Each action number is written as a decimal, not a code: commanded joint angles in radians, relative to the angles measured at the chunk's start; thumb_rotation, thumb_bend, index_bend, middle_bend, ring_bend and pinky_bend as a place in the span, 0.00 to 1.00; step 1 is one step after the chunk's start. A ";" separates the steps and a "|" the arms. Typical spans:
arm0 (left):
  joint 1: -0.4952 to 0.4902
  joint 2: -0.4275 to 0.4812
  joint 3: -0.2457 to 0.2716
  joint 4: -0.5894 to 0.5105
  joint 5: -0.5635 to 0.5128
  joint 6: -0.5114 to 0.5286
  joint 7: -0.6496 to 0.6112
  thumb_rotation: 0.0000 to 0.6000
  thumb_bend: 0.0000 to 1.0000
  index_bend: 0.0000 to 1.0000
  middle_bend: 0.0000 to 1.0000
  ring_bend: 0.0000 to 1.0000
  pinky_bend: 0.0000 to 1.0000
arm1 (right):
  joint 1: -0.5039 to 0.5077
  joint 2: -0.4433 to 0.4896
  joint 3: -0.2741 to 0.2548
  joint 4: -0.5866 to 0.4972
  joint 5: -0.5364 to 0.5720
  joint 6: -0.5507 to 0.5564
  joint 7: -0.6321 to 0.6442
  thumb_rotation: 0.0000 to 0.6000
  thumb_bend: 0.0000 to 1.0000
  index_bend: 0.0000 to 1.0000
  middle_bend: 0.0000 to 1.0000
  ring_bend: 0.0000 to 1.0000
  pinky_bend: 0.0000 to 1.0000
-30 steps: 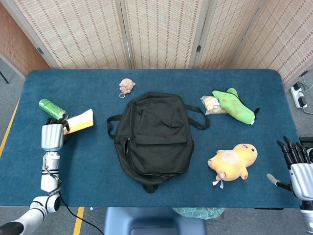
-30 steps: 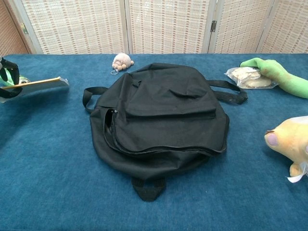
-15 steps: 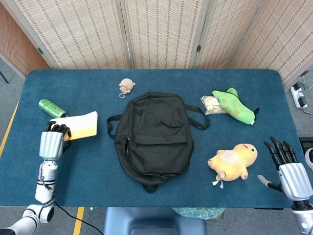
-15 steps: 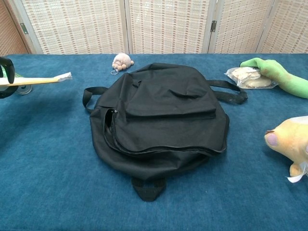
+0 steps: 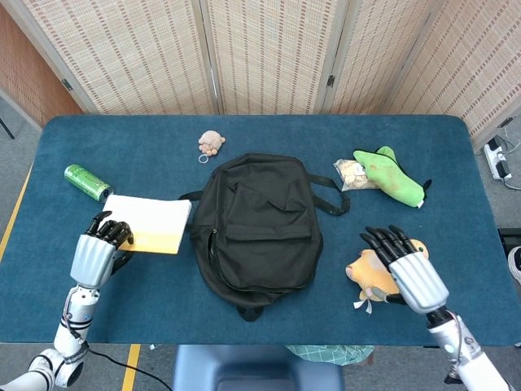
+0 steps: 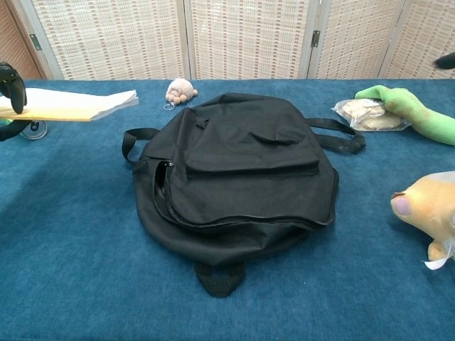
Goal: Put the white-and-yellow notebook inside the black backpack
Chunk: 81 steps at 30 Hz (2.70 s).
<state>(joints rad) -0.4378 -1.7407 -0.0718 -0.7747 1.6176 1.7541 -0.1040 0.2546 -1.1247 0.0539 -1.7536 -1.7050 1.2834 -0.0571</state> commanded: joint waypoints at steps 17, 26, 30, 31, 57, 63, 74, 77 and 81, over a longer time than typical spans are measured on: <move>0.000 0.055 0.020 -0.118 0.053 -0.026 0.068 1.00 0.52 0.69 0.57 0.51 0.30 | 0.382 -0.245 0.122 -0.044 0.438 -0.507 -0.167 1.00 0.17 0.19 0.12 0.12 0.14; 0.004 0.054 0.013 -0.116 0.054 -0.033 0.066 1.00 0.52 0.69 0.57 0.51 0.29 | 0.461 -0.329 0.114 0.001 0.550 -0.537 -0.225 1.00 0.17 0.21 0.13 0.13 0.16; 0.006 0.051 0.013 -0.112 0.054 -0.039 0.064 1.00 0.52 0.69 0.57 0.51 0.29 | 0.487 -0.355 0.101 0.019 0.597 -0.540 -0.257 1.00 0.17 0.21 0.13 0.14 0.16; 0.007 0.050 0.013 -0.111 0.054 -0.040 0.063 1.00 0.52 0.69 0.57 0.51 0.29 | 0.496 -0.363 0.099 0.022 0.612 -0.543 -0.265 1.00 0.17 0.21 0.13 0.14 0.16; 0.016 0.044 0.000 -0.095 0.049 -0.046 0.033 1.00 0.52 0.68 0.56 0.51 0.28 | 0.606 -0.471 0.061 0.101 0.815 -0.416 -0.471 1.00 0.42 0.43 0.18 0.21 0.25; 0.015 0.041 -0.002 -0.091 0.049 -0.048 0.034 1.00 0.52 0.68 0.56 0.50 0.28 | 0.611 -0.501 0.060 0.125 0.814 -0.391 -0.476 1.00 0.50 0.50 0.21 0.21 0.26; 0.016 0.053 -0.006 -0.102 0.051 -0.042 0.023 1.00 0.52 0.68 0.55 0.50 0.27 | 0.603 -0.540 0.071 0.155 0.791 -0.327 -0.475 1.00 0.55 0.63 0.27 0.22 0.26; 0.018 0.058 -0.006 -0.112 0.055 -0.031 -0.014 1.00 0.52 0.68 0.55 0.50 0.27 | 0.600 -0.533 0.087 0.151 0.782 -0.304 -0.472 1.00 0.56 0.65 0.28 0.22 0.26; 0.019 0.064 -0.001 -0.116 0.070 -0.010 -0.065 1.00 0.52 0.68 0.55 0.50 0.28 | 0.606 -0.522 0.124 0.148 0.791 -0.282 -0.475 1.00 0.56 0.67 0.29 0.24 0.27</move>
<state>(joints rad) -0.4199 -1.6803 -0.0761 -0.8875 1.6795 1.7342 -0.1528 0.8574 -1.6510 0.1668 -1.6044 -0.9181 0.9947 -0.5311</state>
